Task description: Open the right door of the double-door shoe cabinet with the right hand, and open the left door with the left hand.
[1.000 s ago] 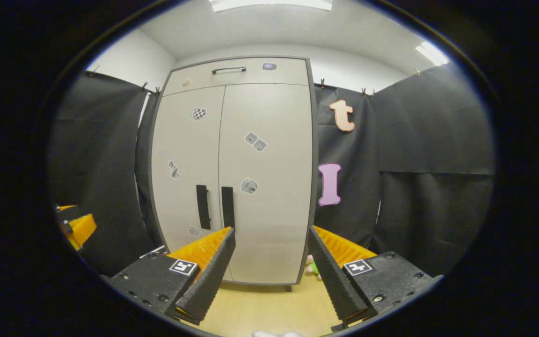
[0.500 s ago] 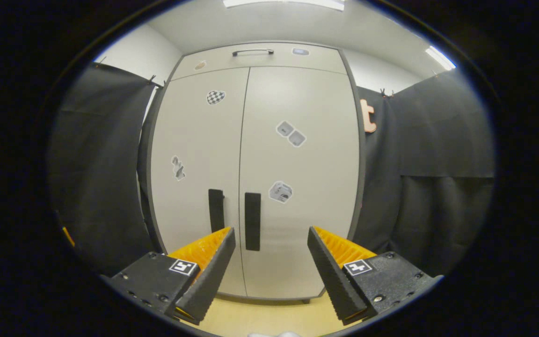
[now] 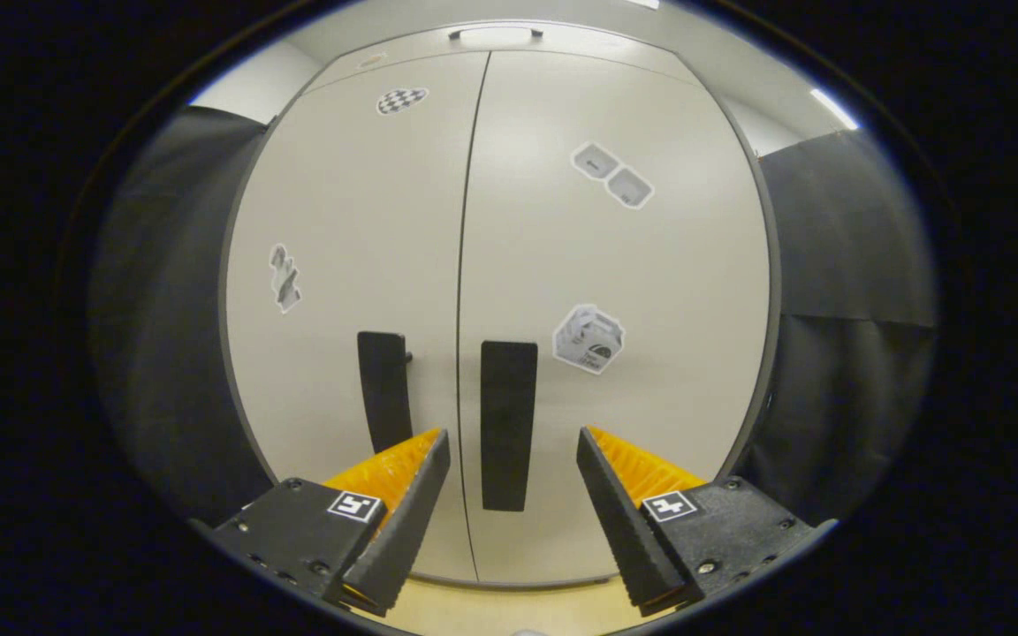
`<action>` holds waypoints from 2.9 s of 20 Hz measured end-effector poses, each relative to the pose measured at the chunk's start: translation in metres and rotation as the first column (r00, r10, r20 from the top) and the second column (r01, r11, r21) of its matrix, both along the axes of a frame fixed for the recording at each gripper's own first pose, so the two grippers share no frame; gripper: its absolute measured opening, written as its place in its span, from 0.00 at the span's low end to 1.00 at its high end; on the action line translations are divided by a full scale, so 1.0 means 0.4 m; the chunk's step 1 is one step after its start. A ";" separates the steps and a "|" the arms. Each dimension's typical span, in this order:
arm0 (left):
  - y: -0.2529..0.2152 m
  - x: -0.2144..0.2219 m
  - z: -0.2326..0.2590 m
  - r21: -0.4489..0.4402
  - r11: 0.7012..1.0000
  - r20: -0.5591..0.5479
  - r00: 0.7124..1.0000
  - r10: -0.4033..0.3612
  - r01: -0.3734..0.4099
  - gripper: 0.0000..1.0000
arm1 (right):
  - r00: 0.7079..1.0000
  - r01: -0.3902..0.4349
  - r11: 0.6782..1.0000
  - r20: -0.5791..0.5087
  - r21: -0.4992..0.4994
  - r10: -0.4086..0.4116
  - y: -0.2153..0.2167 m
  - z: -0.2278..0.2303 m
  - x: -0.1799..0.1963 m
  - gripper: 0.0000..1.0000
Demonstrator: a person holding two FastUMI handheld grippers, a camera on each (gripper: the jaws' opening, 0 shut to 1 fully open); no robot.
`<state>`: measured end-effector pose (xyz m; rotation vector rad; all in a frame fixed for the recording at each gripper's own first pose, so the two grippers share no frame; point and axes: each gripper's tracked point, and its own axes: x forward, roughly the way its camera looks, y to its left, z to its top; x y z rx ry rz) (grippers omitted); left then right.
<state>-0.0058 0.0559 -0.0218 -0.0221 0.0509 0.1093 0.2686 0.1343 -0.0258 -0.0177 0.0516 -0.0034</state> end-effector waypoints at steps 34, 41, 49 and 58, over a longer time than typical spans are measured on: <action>-0.022 -0.041 -0.010 -0.032 0.999 0.012 1.000 -0.022 0.023 0.96 | 0.996 -0.070 0.996 -0.059 0.058 0.073 -0.074 -0.048 -0.119 0.25; -0.065 -0.047 -0.014 -0.038 0.998 0.005 0.999 -0.049 0.049 0.97 | 0.995 -0.078 0.995 -0.054 0.061 0.081 -0.111 -0.051 -0.160 0.23; -0.190 -0.049 -0.012 -0.034 0.994 0.001 0.995 -0.099 0.099 0.96 | 0.994 -0.093 0.995 -0.051 0.032 0.095 -0.152 -0.048 -0.173 0.18; -0.332 -0.043 0.003 -0.039 0.992 -0.004 0.992 -0.124 0.124 0.96 | 0.994 -0.097 0.995 -0.052 0.003 0.097 -0.206 -0.047 -0.183 0.11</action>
